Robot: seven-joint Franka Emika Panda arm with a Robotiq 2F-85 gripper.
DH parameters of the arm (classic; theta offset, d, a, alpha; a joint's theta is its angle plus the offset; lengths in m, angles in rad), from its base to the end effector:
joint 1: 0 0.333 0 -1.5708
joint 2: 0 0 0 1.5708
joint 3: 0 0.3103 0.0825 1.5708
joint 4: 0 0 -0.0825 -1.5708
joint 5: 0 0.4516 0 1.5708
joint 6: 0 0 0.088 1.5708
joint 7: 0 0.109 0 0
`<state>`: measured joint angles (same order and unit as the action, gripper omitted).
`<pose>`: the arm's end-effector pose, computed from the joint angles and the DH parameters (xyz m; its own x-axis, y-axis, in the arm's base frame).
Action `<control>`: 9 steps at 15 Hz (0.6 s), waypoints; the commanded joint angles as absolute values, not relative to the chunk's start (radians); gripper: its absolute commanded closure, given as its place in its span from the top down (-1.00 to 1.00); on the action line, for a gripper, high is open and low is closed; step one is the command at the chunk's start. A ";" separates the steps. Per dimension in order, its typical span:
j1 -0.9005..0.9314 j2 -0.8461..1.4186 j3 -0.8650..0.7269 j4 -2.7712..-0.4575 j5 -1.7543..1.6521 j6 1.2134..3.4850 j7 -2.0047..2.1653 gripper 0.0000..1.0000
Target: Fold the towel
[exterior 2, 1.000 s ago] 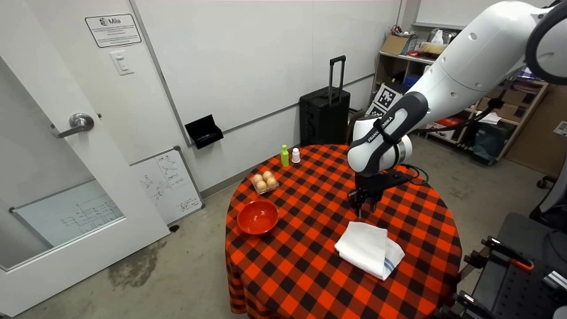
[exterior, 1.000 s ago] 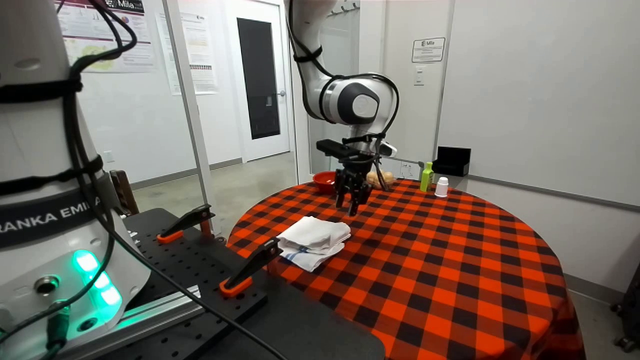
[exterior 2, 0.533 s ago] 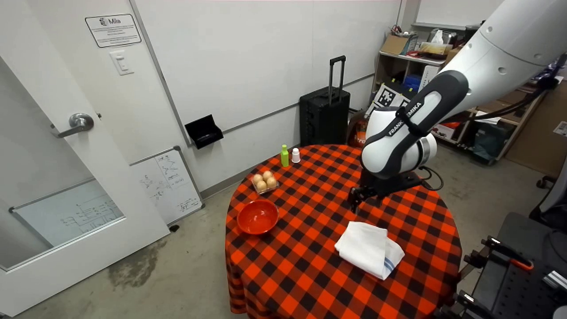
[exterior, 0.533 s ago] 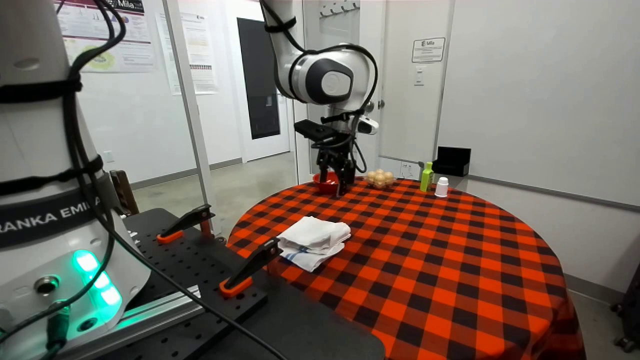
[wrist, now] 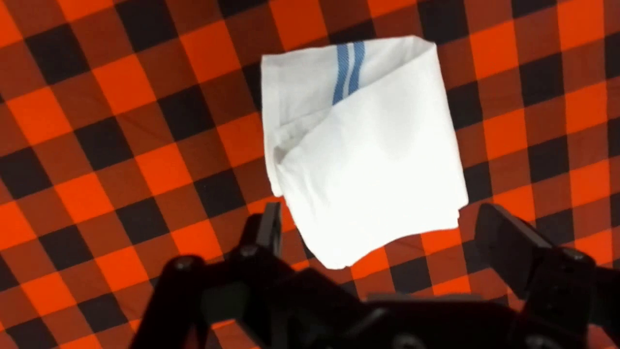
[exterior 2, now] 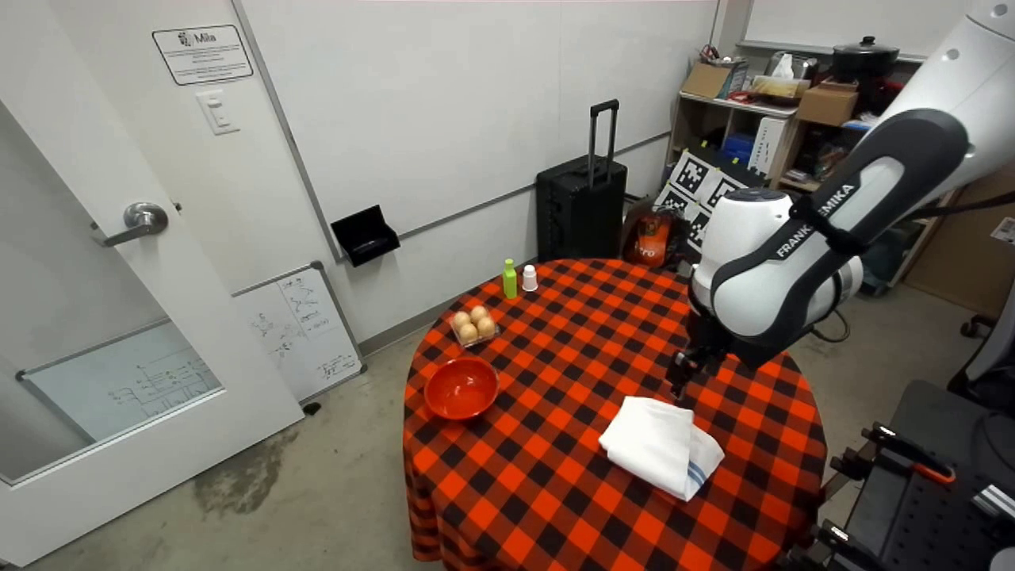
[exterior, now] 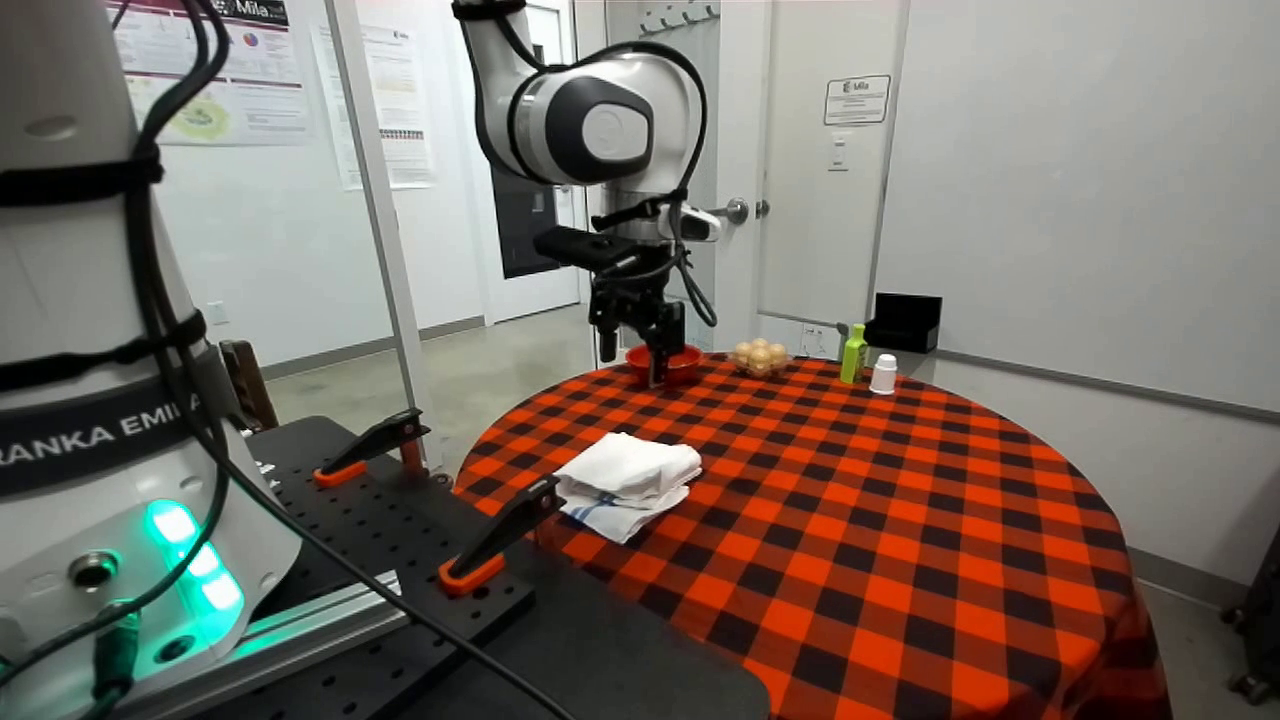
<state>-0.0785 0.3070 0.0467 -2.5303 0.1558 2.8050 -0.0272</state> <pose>0.4700 -0.0198 0.0858 0.9876 -0.1527 -0.0358 -0.1547 -0.9861 -0.0615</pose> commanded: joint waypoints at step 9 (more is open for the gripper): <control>-0.070 0.215 0.025 -2.600 0.089 2.750 -0.085 1.00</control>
